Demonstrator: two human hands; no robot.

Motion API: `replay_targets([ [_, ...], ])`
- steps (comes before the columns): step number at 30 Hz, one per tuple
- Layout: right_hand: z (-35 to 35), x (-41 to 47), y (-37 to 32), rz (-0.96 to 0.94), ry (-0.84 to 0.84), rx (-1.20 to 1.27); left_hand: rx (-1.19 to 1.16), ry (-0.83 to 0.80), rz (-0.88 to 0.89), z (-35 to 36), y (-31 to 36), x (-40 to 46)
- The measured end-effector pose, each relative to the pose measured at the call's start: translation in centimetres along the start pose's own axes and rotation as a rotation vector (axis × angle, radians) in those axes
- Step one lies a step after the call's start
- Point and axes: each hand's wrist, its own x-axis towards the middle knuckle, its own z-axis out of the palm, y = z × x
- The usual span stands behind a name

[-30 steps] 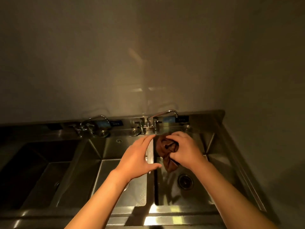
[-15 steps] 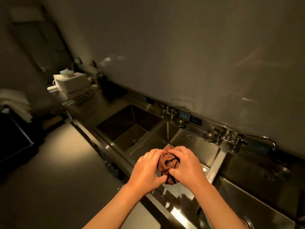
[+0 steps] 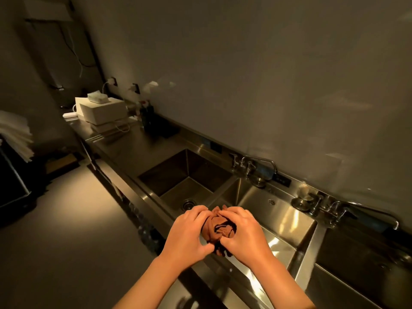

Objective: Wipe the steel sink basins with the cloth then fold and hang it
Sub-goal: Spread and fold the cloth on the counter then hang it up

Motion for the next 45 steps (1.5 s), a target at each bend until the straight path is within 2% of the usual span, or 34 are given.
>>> replay_targets([
  [8,6.4,7.0,-8.8,-0.039,-0.043,-0.026,-0.067,0.027,-0.065,-5.7,-11.5,-0.4],
  [18,15.5,15.3,-21.4,-0.258,-0.220,0.047,-0.119,0.197,-0.321,-13.7,-23.1,-5.3],
  [30,28.2,22.8,-32.2,-0.461,-0.477,0.251,-0.039,0.348,-0.619,-18.1,-35.4,-10.8],
  [37,35.5,31.4,-36.1,-0.541,-0.554,0.334,0.026,0.413,-0.738,-20.4,-43.4,-8.1],
  [45,39.8,45.4,-39.2,-0.658,-0.673,0.352,0.093,0.433,-0.803,-23.3,-52.4,-0.4],
])
